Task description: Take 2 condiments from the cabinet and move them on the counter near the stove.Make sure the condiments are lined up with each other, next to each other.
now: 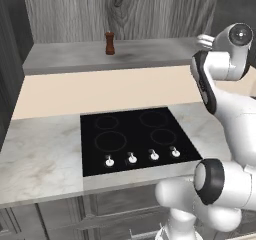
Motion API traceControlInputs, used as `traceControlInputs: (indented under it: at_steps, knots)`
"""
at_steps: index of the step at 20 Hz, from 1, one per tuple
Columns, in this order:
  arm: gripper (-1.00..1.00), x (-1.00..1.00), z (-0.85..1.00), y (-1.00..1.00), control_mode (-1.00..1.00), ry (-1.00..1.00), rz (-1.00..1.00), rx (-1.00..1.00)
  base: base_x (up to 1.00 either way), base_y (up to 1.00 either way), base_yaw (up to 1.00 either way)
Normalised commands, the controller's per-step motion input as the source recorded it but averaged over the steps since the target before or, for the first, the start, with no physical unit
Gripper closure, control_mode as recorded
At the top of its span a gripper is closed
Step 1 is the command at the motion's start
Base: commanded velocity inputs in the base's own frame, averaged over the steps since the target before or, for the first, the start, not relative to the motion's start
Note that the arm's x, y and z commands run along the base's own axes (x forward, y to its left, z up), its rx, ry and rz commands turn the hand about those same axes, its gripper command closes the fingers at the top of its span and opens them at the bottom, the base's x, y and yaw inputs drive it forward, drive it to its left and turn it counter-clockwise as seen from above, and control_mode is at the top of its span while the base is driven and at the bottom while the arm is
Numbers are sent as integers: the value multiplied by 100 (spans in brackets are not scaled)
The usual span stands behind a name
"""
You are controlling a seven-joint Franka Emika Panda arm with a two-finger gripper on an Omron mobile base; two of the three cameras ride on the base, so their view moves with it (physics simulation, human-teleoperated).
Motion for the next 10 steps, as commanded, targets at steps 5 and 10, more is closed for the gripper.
traceControlInputs:
  at_steps: [5, 10]
  knots:
    - [100, -64, 0, 26, -100, 7, 14, 0, 0, 0, 0]
    - [100, -51, -1, 14, -100, 4, 12, -1, 0, 0, 0]
